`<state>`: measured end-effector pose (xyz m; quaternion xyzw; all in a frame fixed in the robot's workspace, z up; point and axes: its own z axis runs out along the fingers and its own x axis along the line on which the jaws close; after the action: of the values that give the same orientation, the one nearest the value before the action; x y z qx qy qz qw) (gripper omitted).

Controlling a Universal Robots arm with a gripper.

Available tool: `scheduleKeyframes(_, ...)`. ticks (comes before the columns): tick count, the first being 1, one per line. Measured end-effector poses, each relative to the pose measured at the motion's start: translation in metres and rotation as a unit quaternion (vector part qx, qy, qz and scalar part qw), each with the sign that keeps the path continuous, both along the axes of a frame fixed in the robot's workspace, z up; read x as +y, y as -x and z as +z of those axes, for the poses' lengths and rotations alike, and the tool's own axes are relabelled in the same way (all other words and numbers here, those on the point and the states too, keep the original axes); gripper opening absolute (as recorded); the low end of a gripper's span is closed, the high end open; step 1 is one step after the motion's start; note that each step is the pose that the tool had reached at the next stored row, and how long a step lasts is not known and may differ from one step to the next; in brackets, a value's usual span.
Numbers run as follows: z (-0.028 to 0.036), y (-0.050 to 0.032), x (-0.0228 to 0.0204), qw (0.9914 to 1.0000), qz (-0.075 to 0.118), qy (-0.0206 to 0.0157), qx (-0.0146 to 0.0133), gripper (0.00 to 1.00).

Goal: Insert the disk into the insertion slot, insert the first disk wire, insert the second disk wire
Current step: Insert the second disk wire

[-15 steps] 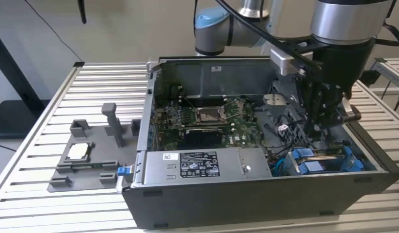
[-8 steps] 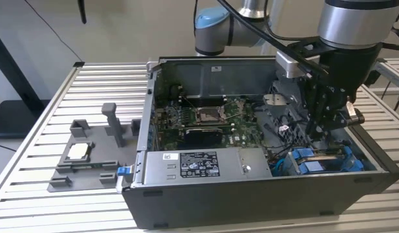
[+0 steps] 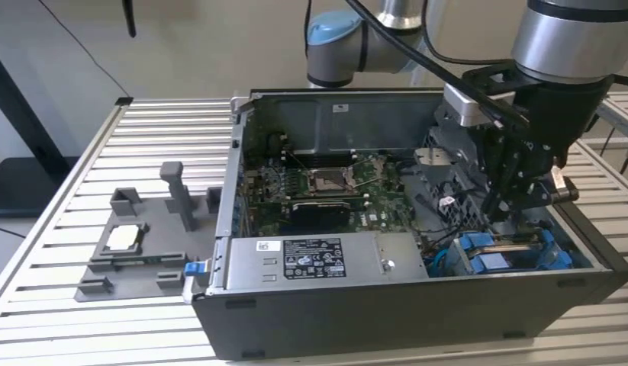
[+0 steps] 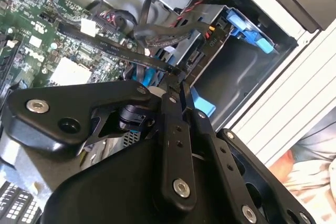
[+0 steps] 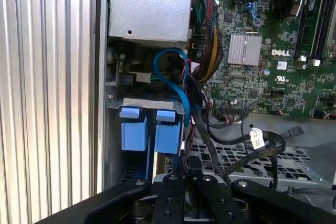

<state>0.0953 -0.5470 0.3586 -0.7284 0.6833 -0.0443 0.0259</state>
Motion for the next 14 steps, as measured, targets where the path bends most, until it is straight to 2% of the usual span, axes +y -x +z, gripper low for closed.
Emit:
scheduleKeyframes(4,-0.0006,-0.0034,-0.0035,0.99994,0.0,-0.006,0.0088,0.16)
scheduleKeyframes(9,-0.0013,-0.0082,-0.008,0.99977,0.0,-0.0132,0.0167,0.16)
scheduleKeyframes(14,-0.0016,-0.0118,-0.0124,0.99942,0.0,-0.0187,0.0286,0.16)
